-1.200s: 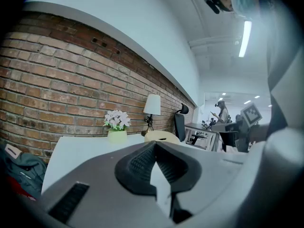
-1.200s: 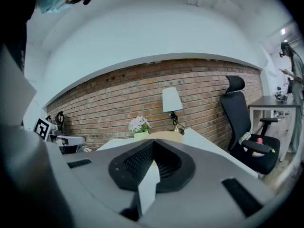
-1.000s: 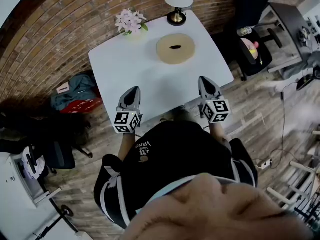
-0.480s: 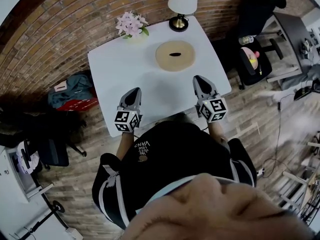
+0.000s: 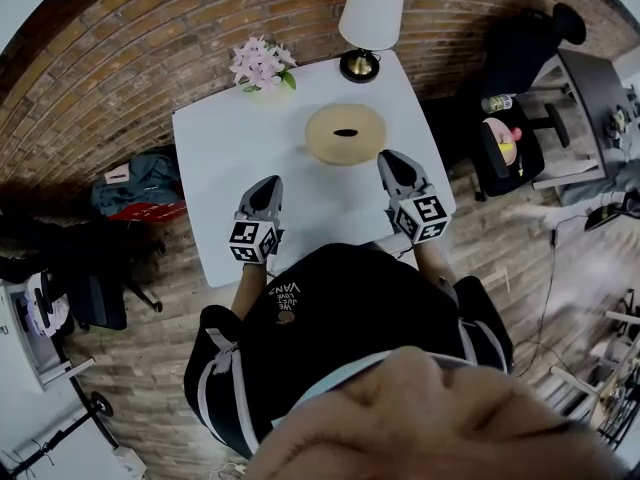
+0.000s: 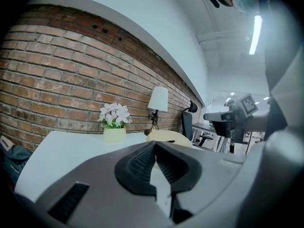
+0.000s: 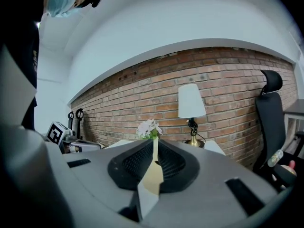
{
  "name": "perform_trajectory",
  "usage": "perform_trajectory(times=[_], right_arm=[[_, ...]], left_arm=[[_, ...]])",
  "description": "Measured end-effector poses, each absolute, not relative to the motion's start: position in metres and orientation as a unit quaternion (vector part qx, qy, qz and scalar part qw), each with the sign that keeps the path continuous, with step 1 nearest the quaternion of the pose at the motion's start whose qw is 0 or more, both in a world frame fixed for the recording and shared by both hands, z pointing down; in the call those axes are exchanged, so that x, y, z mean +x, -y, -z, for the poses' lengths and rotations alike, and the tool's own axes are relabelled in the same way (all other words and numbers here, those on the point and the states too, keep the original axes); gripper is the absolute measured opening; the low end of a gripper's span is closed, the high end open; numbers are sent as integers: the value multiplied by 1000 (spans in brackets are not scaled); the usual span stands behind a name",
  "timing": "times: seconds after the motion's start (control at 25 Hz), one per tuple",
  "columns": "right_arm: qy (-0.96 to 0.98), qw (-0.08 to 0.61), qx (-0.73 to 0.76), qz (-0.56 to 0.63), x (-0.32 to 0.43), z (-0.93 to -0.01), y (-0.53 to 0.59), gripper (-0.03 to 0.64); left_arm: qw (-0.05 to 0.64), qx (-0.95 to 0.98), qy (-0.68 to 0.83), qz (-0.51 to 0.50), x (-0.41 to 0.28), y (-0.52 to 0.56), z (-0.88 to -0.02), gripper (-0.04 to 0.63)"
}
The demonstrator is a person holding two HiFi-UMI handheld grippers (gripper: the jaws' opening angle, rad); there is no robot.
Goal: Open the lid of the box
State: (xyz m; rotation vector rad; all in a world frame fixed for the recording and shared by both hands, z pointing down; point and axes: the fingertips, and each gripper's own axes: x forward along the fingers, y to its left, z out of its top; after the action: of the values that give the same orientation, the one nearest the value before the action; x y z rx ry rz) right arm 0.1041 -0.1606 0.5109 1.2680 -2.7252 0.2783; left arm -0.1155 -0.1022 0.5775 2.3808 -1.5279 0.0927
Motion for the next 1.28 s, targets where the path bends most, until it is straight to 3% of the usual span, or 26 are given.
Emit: perform_trajectory(times=[0.4, 0.92, 1.04, 1.28], right_arm=[[924, 97, 360, -83, 80, -521, 197, 6], [933, 160, 308, -92, 58, -542, 223, 11], [935, 178, 289, -100, 53, -553, 225, 118], [945, 208, 239, -87, 39, -567, 225, 181]], left_arm=[[142, 850, 506, -48, -100, 134, -595, 21], [149, 876, 453, -75, -74, 164, -626, 236], [148, 882, 439, -87, -66, 171, -633, 253], [157, 893, 403, -123, -52, 177, -649, 305]])
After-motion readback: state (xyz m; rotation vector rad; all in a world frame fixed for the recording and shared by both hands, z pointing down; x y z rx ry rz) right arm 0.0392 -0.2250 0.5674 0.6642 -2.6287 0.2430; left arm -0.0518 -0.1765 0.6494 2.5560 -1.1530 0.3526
